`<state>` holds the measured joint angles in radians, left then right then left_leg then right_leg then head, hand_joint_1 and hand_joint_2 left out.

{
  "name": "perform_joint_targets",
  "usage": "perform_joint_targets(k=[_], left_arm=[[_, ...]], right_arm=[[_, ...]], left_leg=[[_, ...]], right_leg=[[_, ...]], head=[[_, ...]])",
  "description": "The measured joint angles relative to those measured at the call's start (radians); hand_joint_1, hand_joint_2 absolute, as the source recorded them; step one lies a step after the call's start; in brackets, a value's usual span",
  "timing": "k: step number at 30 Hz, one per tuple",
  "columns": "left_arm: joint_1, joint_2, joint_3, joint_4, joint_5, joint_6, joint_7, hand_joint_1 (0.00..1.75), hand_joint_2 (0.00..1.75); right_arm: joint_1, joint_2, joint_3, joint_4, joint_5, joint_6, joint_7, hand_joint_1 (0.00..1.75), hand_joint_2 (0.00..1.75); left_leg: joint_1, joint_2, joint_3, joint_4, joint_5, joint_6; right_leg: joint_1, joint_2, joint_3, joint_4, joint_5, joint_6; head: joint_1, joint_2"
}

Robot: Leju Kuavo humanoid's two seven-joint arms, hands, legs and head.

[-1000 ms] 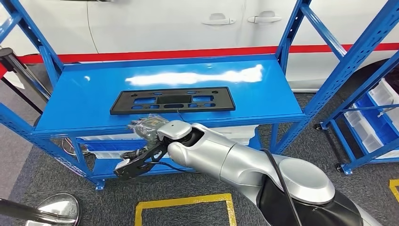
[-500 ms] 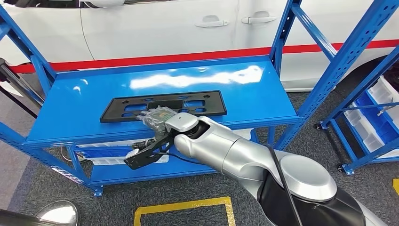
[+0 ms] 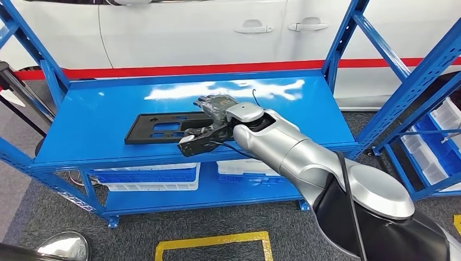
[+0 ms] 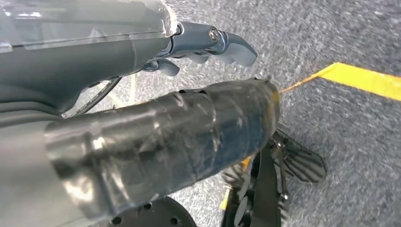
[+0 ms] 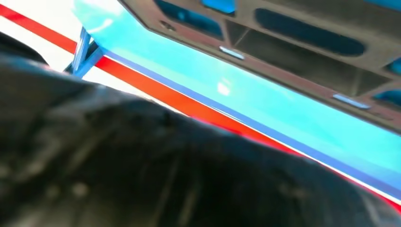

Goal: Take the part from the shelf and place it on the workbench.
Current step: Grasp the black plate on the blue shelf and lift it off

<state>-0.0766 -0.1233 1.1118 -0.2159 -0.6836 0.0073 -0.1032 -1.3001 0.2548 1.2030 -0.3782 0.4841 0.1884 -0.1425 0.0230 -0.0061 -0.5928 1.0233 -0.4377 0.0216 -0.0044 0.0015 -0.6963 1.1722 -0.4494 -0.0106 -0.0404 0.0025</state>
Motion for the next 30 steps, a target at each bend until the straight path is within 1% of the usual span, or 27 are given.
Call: perform_joint_targets(k=[1, 2, 3, 4, 6, 7, 8, 9, 10, 11, 12, 13, 14, 15, 16, 17, 18, 19, 21, 22, 23, 24, 26, 27, 28, 29, 30], left_arm=[[-0.001, -0.001, 0.001, 0.0, 0.0, -0.002, -0.001, 0.0, 0.0], [-0.002, -0.001, 0.002, 0.0, 0.0, -0.003, -0.003, 0.0, 0.0], [-0.004, -0.002, 0.003, 0.0, 0.0, -0.005, -0.004, 0.0, 0.0], [-0.007, -0.002, 0.005, 0.0, -0.001, -0.006, -0.005, 0.0, 0.0], [-0.008, -0.001, 0.007, 0.0, -0.002, -0.007, -0.006, 0.0, 0.0], [-0.008, -0.001, 0.008, 0.0, -0.003, -0.009, -0.004, 0.0, 0.0], [-0.008, -0.001, 0.009, 0.0, -0.003, -0.012, -0.001, 0.0, 0.0], [-0.007, -0.001, 0.009, 0.0, -0.002, -0.017, 0.003, 0.0, 0.0], [-0.007, 0.0, 0.011, 0.0, 0.0, -0.021, 0.005, 0.0, 0.0], [-0.008, 0.001, 0.014, 0.0, 0.004, -0.024, 0.005, 0.0, 0.0], [-0.008, 0.002, 0.018, 0.0, 0.009, -0.026, 0.003, 0.0, 0.0], [-0.007, 0.003, 0.022, 0.0, 0.012, -0.026, 0.002, 0.0, 0.0], [-0.006, 0.005, 0.026, 0.0, 0.014, -0.026, 0.001, 0.0, 0.0], [-0.006, 0.007, 0.03, 0.0, 0.014, -0.026, 0.001, 0.0, 0.0], [-0.005, 0.009, 0.033, 0.0, 0.014, -0.026, 0.001, 0.0, 0.0], [-0.006, 0.01, 0.036, 0.0, 0.014, -0.026, 0.001, 0.0, 0.0], [-0.007, 0.011, 0.039, 0.0, 0.014, -0.026, 0.0, 0.0, 0.0], [-0.008, 0.012, 0.041, 0.0, 0.014, -0.027, 0.0, 0.0, 0.0], [-0.01, 0.012, 0.043, 0.0, 0.014, -0.031, -0.003, 0.0, 0.0], [-0.01, 0.012, 0.043, 0.0, 0.012, -0.033, -0.004, 0.0, 0.0], [-0.01, 0.012, 0.043, 0.0, 0.01, -0.035, -0.005, 0.0, 0.0], [-0.01, 0.012, 0.044, 0.0, 0.007, -0.035, -0.004, 0.0, 0.0], [-0.011, 0.012, 0.044, 0.0, 0.002, -0.032, -0.001, 0.0, 0.0], [-0.011, 0.012, 0.044, 0.0, 0.001, -0.031, 0.0, 0.0, 0.0], [-0.011, 0.012, 0.044, 0.0, 0.0, -0.031, 0.001, 0.0, 0.0], [-0.011, 0.012, 0.044, 0.0, 0.0, -0.031, 0.002, 0.0, 0.0], [-0.011, 0.012, 0.044, 0.0, 0.0, -0.031, 0.002, 0.0, 0.0]], right_arm=[[0.0, -0.003, -0.007, 0.002, 0.004, 0.002, -0.001, 0.0, 0.0], [0.0, -0.006, -0.013, 0.004, 0.007, 0.004, -0.002, 0.0, 0.0], [0.002, -0.008, -0.018, 0.005, 0.009, 0.006, -0.002, 0.0, 0.0], [0.003, -0.01, -0.022, 0.007, 0.01, 0.008, -0.003, 0.0, 0.0], [0.007, -0.013, -0.028, 0.009, 0.011, 0.008, -0.003, 0.0, 0.0], [0.007, -0.014, -0.031, 0.01, 0.013, 0.009, -0.004, 0.0, 0.0], [0.007, -0.014, -0.033, 0.011, 0.017, 0.011, -0.006, 0.0, 0.0], [0.008, -0.014, -0.036, 0.012, 0.023, 0.014, -0.008, 0.0, 0.0], [0.012, -0.014, -0.038, 0.013, 0.03, 0.016, -0.01, 0.0, 0.0], [0.017, -0.014, -0.04, 0.013, 0.038, 0.019, -0.012, 0.0, 0.0], [0.022, -0.014, -0.043, 0.014, 0.044, 0.02, -0.013, 0.0, 0.0], [0.025, -0.014, -0.047, 0.015, 0.05, 0.021, -0.014, 0.0, 0.0], [0.027, -0.014, -0.052, 0.016, 0.056, 0.023, -0.016, 0.0, 0.0], [0.028, -0.014, -0.057, 0.017, 0.062, 0.024, -0.02, 0.0, 0.0], [0.027, -0.014, -0.062, 0.017, 0.069, 0.025, -0.025, 0.0, 0.0], [0.028, -0.014, -0.066, 0.017, 0.074, 0.026, -0.032, 0.0, 0.0], [0.029, -0.014, -0.07, 0.017, 0.078, 0.027, -0.038, 0.0, 0.0], [0.032, -0.014, -0.073, 0.017, 0.08, 0.029, -0.044, 0.0, 0.0], [0.037, -0.013, -0.079, 0.016, 0.083, 0.033, -0.053, 0.0, 0.0], [0.04, -0.013, -0.083, 0.015, 0.087, 0.035, -0.056, 0.0, 0.0], [0.044, -0.013, -0.085, 0.014, 0.093, 0.038, -0.059, 0.0, 0.0], [0.051, -0.014, -0.087, 0.014, 0.1, 0.04, -0.062, 0.0, 0.0], [0.074, -0.018, -0.087, 0.014, 0.111, 0.041, -0.066, 0.0, 0.0], [0.087, -0.02, -0.087, 0.014, 0.113, 0.041, -0.067, 0.0, 0.0], [0.098, -0.021, -0.087, 0.014, 0.115, 0.041, -0.067, 0.0, 0.0], [0.106, -0.022, -0.087, 0.014, 0.115, 0.041, -0.068, 0.0, 0.0], [0.109, -0.023, -0.087, 0.014, 0.115, 0.04, -0.068, 0.0, 0.0]], left_leg=[[-0.002, 0.0, 0.002, 0.001, -0.004, -0.003], [-0.003, 0.001, 0.003, 0.001, -0.007, -0.008], [-0.004, 0.001, 0.002, 0.001, -0.009, -0.013], [-0.004, 0.001, 0.002, -0.001, -0.01, -0.019], [-0.002, 0.001, 0.004, 0.001, -0.015, -0.03], [-0.001, 0.002, -0.001, 0.019, -0.027, -0.034], [-0.001, 0.002, -0.018, 0.057, -0.047, -0.038], [0.0, 0.003, -0.046, 0.113, -0.072, -0.042], [0.0, 0.003, -0.083, 0.179, -0.098, -0.045], [0.0, 0.003, -0.118, 0.235, -0.113, -0.047], [0.0, 0.003, -0.141, 0.265, -0.112, -0.049], [0.0, 0.003, -0.146, 0.258, -0.09, -0.05], [0.0, 0.003, -0.131, 0.212, -0.053, -0.048], [0.0, 0.003, -0.104, 0.144, -0.013, -0.045], [-0.002, 0.003, -0.076, 0.08, 0.015, -0.041], [-0.004, 0.003, -0.056, 0.034, 0.031, -0.036], [-0.007, 0.002, -0.046, 0.012, 0.033, -0.031], [-0.01, 0.001, -0.043, 0.008, 0.029, -0.026], [-0.006, 0.0, -0.038, 0.001, 0.029, -0.018], [-0.003, 0.001, -0.033, -0.004, 0.03, -0.012], [0.0, 0.002, -0.029, -0.009, 0.03, -0.007], [0.001, 0.003, -0.025, -0.011, 0.029, -0.002], [0.001, 0.003, -0.023, -0.011, 0.026, 0.005], [0.002, 0.002, -0.022, -0.01, 0.024, 0.005], [0.002, 0.002, -0.021, -0.008, 0.022, 0.005], [0.002, 0.001, -0.019, -0.006, 0.019, 0.003], [0.002, 0.001, -0.017, -0.003, 0.015, -0.001]], right_leg=[[0.003, -0.001, 0.026, -0.064, 0.027, -0.006], [0.006, -0.001, 0.044, -0.107, 0.039, -0.01], [0.01, -0.001, 0.053, -0.127, 0.038, -0.012], [0.013, 0.0, 0.057, -0.133, 0.033, -0.014], [0.008, 0.001, 0.067, -0.143, 0.034, -0.021], [0.005, 0.001, 0.074, -0.149, 0.035, -0.026], [0.001, 0.001, 0.081, -0.155, 0.035, -0.03], [0.002, 0.001, 0.086, -0.156, 0.032, -0.034], [0.003, 0.001, 0.088, -0.156, 0.029, -0.037], [0.004, 0.001, 0.089, -0.154, 0.026, -0.038], [0.004, 0.001, 0.09, -0.151, 0.022, -0.038], [0.004, 0.002, 0.092, -0.148, 0.017, -0.038], [0.004, 0.003, 0.095, -0.144, 0.012, -0.037], [0.004, 0.004, 0.099, -0.14, 0.005, -0.035], [0.007, 0.005, 0.101, -0.136, 0.0, -0.032], [0.008, 0.005, 0.101, -0.133, -0.004, -0.029], [0.01, 0.005, 0.1, -0.132, -0.007, -0.025], [0.011, 0.005, 0.099, -0.132, -0.008, -0.021], [0.011, 0.005, 0.101, -0.131, -0.012, -0.012], [0.01, 0.004, 0.098, -0.119, -0.022, -0.007], [0.01, 0.004, 0.084, -0.087, -0.041, -0.002], [0.007, 0.004, 0.059, -0.035, -0.067, 0.002], [0.002, 0.004, -0.01, 0.093, -0.117, 0.009], [-0.002, 0.003, -0.035, 0.133, -0.122, 0.012], [-0.006, 0.003, -0.045, 0.138, -0.109, 0.014], [-0.008, 0.002, -0.033, 0.102, -0.078, 0.015], [-0.011, 0.001, -0.006, 0.038, -0.038, 0.014]], head=[[0.0, 0.0], [0.0, 0.0], [0.0, 0.0], [0.0, 0.0], [0.0, 0.0], [-0.001, 0.0], [-0.001, 0.0], [-0.001, 0.0], [-0.001, 0.0], [-0.001, 0.0], [-0.001, 0.0], [-0.001, 0.0], [-0.001, 0.0], [-0.001, 0.0], [-0.001, 0.0], [-0.001, 0.0], [-0.001, 0.0], [-0.001, 0.0], [-0.001, 0.0], [0.0, 0.0], [0.0, 0.0], [0.0, 0.0], [0.001, 0.0], [0.001, 0.0], [0.001, 0.0], [0.001, 0.0], [0.001, 0.0]])
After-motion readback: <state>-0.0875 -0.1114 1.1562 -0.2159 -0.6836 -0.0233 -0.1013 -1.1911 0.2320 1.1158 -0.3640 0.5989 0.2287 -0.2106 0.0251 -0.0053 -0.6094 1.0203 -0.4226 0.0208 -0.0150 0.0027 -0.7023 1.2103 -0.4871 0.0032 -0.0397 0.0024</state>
